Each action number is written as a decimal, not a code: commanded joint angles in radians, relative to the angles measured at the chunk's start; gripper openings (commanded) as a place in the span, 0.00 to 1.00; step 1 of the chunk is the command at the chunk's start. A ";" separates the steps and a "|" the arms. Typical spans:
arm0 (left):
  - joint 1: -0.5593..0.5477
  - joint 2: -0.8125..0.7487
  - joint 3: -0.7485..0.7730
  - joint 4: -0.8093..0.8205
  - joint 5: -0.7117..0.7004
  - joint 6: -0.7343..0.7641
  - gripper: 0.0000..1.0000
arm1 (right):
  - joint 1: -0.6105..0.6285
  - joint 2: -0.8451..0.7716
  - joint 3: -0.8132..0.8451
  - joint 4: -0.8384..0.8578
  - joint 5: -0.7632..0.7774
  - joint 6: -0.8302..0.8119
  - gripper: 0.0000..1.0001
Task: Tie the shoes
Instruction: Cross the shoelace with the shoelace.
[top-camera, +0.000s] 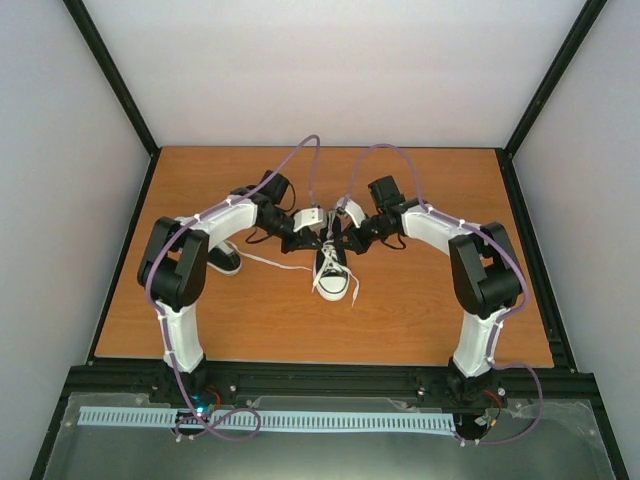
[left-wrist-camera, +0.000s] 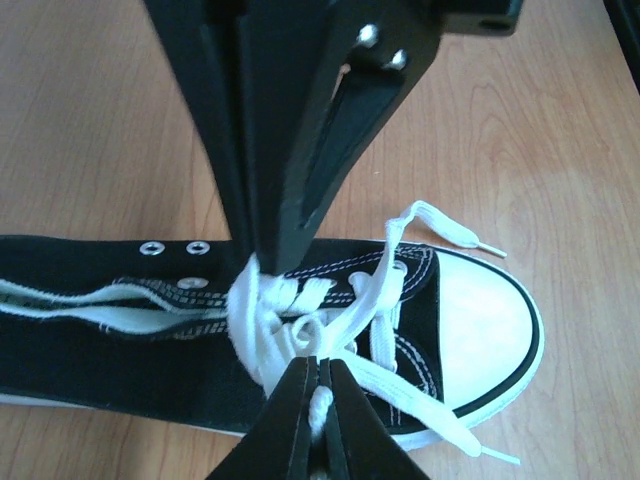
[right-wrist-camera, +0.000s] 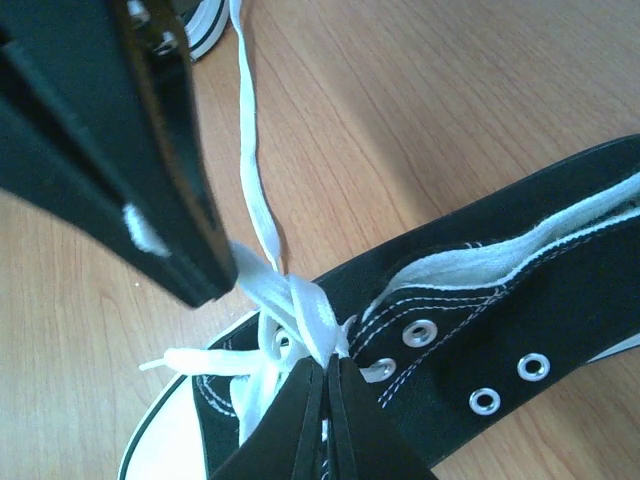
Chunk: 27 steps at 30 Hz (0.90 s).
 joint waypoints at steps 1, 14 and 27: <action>0.013 -0.010 0.018 0.012 0.000 0.019 0.05 | 0.006 -0.062 -0.026 -0.009 -0.001 -0.031 0.03; -0.013 0.020 0.060 -0.007 -0.047 0.168 0.62 | 0.007 -0.055 -0.022 0.003 -0.029 -0.025 0.03; -0.051 0.091 0.105 -0.075 -0.045 0.274 0.61 | 0.007 -0.063 -0.026 0.002 -0.027 -0.023 0.03</action>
